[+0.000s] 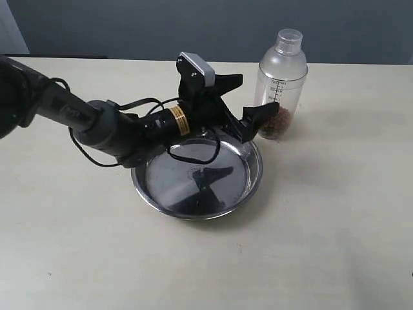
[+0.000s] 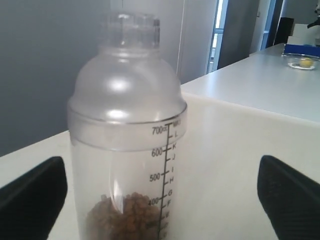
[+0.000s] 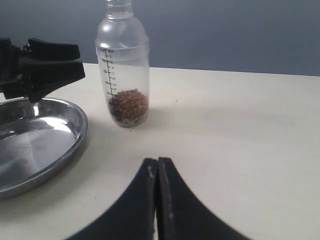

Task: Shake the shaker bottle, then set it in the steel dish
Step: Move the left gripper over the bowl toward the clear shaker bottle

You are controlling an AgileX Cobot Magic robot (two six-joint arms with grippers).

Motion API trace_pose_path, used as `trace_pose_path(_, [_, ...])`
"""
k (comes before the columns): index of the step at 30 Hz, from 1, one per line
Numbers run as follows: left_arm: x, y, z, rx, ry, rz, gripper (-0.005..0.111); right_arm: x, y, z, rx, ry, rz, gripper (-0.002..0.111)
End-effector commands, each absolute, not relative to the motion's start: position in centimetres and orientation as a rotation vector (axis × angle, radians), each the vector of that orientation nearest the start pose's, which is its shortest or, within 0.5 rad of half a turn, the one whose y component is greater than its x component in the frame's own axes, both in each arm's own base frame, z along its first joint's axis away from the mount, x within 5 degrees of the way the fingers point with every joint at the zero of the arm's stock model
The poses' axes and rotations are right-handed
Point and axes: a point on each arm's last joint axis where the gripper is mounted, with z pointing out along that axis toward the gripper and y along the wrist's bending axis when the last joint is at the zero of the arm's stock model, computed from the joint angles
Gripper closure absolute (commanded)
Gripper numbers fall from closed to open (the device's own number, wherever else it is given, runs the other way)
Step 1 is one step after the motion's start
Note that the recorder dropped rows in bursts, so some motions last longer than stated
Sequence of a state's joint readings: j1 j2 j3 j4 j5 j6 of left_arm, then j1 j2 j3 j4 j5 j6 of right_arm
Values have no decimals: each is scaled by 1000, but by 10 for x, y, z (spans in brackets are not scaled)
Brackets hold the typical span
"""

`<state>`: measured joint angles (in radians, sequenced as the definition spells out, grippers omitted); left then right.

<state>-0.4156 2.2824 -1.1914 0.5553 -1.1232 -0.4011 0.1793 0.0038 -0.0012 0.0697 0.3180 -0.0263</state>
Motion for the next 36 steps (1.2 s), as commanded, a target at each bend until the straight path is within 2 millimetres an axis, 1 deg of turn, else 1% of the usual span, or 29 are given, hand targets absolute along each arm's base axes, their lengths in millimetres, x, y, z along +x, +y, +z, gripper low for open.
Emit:
trace_pose_path(1, [397,-228,101,532,1487,-799,10,53,11,186,-142,1785,172,109])
trace_pose_path(4, [400,-233,93,541,1488,-795,10,53,11,186,-142,1785,172,109])
trace_pose_path(13, [409,-246,85,528,1474,-757,10,53,11,186,-142,1785,172,109])
trace_pose_path(16, [415,-249,87,528,1500,-729,10,53,11,186,-142,1785,172,109])
trace_pose_path(22, [425,-253,95,530,1496,-710,10,53,11,186,-142,1785,172,109])
trace_pose_path(30, [434,-257,103,543,1509,-688,10,53,11,186,-142,1785,172,109])
trace_pose_path(32, [435,-258,103,542,1505,-689,10,53,11,186,-142,1785,172,109])
trace_pose_path(36, [435,-261,95,539,1520,-717,10,53,11,186,-142,1785,172,109])
